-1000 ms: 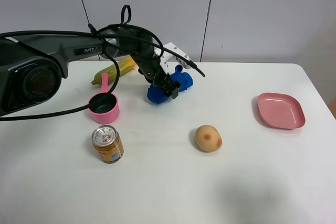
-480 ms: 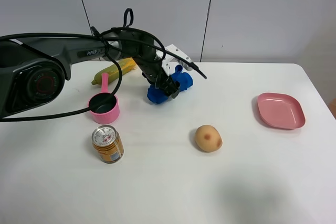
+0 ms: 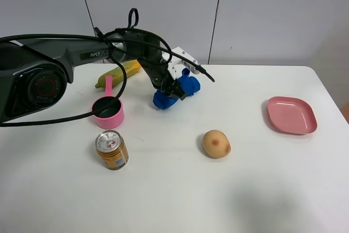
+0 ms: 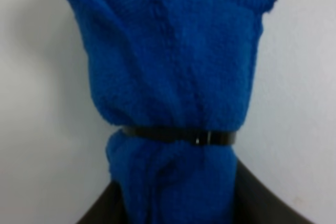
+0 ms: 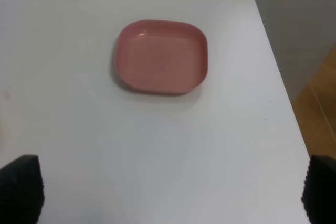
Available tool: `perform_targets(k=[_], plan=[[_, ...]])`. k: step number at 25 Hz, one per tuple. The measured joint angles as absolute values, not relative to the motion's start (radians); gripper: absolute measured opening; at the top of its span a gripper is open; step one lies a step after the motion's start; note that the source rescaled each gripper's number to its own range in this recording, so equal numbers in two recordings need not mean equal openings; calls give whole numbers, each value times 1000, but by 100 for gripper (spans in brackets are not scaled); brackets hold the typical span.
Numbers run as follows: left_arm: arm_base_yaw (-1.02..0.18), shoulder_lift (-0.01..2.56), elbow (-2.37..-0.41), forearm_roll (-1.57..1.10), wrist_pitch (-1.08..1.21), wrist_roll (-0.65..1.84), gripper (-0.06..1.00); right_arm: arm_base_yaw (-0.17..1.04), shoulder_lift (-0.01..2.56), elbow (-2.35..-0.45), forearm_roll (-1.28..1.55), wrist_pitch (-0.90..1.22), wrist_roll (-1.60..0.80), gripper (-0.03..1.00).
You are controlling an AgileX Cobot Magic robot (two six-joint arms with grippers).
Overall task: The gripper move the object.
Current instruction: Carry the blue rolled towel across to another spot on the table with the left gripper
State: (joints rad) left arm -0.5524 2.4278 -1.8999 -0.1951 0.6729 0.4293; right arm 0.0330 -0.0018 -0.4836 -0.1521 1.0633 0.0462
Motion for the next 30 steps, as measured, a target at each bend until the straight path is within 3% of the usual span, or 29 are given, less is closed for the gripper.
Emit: perform_targets(k=[13,20,30], plan=[[-558,2322,-1953,-196,789,360,0,33,-2,-484,-152,1061,46,100],[-625,2320,-2125,-215,866,330,0,33,-2,-484,-152,1061,46,100],[-717,2335,-2150,-250,795,330,0,33,-2,-484,-152,1061,46,100]])
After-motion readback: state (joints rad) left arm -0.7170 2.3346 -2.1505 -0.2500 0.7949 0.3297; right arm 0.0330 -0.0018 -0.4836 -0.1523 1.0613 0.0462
